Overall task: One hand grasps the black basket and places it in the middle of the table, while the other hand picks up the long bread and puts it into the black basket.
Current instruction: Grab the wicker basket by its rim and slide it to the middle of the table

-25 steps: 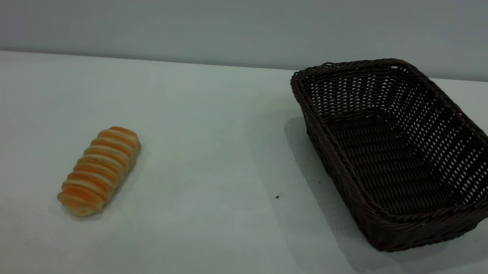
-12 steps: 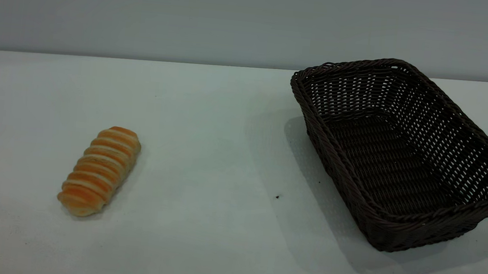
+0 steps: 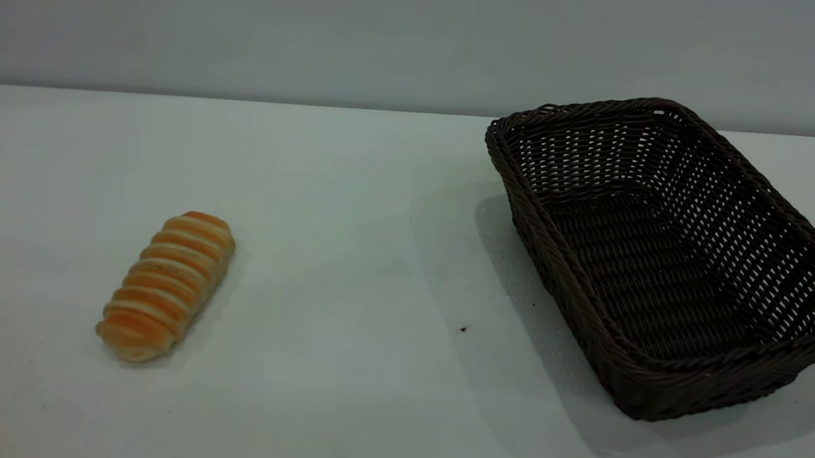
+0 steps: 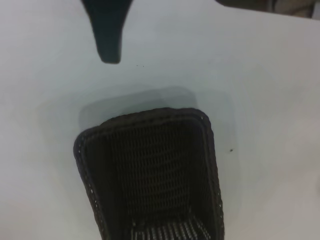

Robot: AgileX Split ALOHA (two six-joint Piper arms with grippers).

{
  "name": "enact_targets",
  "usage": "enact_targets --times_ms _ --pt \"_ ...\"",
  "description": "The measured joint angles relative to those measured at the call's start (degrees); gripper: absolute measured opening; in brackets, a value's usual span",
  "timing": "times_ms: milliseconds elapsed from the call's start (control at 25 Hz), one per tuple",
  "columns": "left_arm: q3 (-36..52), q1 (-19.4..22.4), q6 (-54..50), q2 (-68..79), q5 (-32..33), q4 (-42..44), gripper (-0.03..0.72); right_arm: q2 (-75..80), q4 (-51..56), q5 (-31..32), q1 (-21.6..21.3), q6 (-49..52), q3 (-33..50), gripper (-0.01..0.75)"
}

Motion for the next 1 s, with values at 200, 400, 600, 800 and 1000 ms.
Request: enact_targets --times_ms 200,400,600,800,1000 --pt "-4.4 0.0 0.3 14.2 -7.2 0.0 0.563 17.6 7.0 -6.7 0.0 -0.2 -1.6 0.575" --pt "-6.0 0.0 3.0 24.4 -12.6 -0.8 0.563 33.9 16.2 -10.9 0.0 -0.4 -1.6 0.575" --pt "-6.0 0.0 4.0 29.5 -14.6 -0.9 0.563 48.5 25.5 -14.8 0.0 -2.0 -1.7 0.575" --pt "-6.0 0.0 4.3 30.4 -16.1 -0.9 0.563 59.8 34.5 -19.5 0.0 -1.9 -1.9 0.575" --pt "-6.0 0.0 4.3 30.4 -16.4 -0.9 0.563 69.2 43.4 -24.1 0.0 -1.2 -2.1 0.575"
